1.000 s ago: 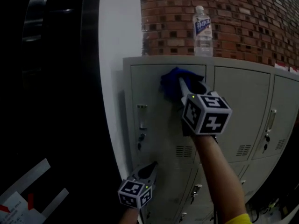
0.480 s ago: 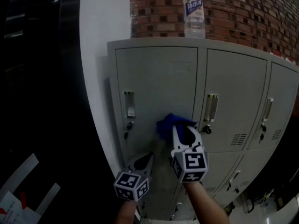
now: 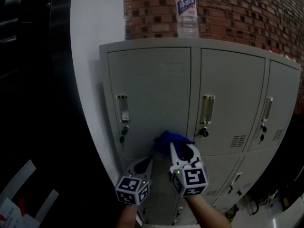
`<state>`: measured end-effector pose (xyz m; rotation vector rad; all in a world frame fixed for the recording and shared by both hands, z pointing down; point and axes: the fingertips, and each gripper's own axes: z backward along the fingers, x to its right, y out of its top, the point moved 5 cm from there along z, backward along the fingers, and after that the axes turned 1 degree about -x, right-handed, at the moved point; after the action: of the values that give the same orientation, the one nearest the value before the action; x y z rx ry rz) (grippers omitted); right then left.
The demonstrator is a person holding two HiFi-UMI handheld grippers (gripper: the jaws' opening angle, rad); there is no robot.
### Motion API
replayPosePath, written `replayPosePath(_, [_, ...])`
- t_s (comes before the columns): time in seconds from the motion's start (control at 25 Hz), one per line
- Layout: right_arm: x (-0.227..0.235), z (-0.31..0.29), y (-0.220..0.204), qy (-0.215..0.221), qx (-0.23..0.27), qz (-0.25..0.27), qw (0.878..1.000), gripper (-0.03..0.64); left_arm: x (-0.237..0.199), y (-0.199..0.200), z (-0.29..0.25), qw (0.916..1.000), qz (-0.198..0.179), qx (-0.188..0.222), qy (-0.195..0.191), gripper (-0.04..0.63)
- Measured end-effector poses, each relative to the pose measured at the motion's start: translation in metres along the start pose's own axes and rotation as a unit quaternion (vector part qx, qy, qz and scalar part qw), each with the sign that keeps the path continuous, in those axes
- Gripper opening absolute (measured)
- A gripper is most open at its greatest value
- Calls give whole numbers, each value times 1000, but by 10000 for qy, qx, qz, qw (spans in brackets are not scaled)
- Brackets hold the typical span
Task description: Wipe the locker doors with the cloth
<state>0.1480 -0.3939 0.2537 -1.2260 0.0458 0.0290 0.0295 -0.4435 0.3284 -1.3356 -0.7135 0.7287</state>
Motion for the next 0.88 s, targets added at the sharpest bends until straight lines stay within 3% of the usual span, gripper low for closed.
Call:
replayPosePath(0.12, [22, -26, 133, 36, 817, 116, 9966, 100, 8, 11, -5, 9998, -88, 117, -117, -2])
replayPosePath(0.24, [45, -62, 232, 20, 976, 258, 9949, 100, 24, 23, -11, 9994, -132, 193, -262, -2])
replayPosePath(0.36, [57, -91, 279, 102, 629, 157, 9978, 100, 35, 27, -17, 9987, -176, 187, -433, -2])
replayPosePath(0.44, [57, -94, 284, 52, 518, 165, 9985, 100, 38, 26, -19, 9985, -159, 176, -488, -2])
replayPosePath(0.56, [54, -84, 254, -3, 495, 165, 9986, 101, 37, 26, -20, 9986, -127, 208, -475, -2])
replayPosePath(0.64, [50, -68, 209, 4, 345, 141, 9993, 101, 34, 24, -20, 9987, -116, 214, -446, -2])
replayPosePath(0.76, [40, -32, 106, -172, 60, 50, 9998, 101, 27, 20, -21, 9990, -46, 236, -370, -2])
replayPosePath(0.88, [22, 0, -15, -276, -545, -224, 9979, 97, 24, 16, -22, 9992, -74, 165, -363, -2])
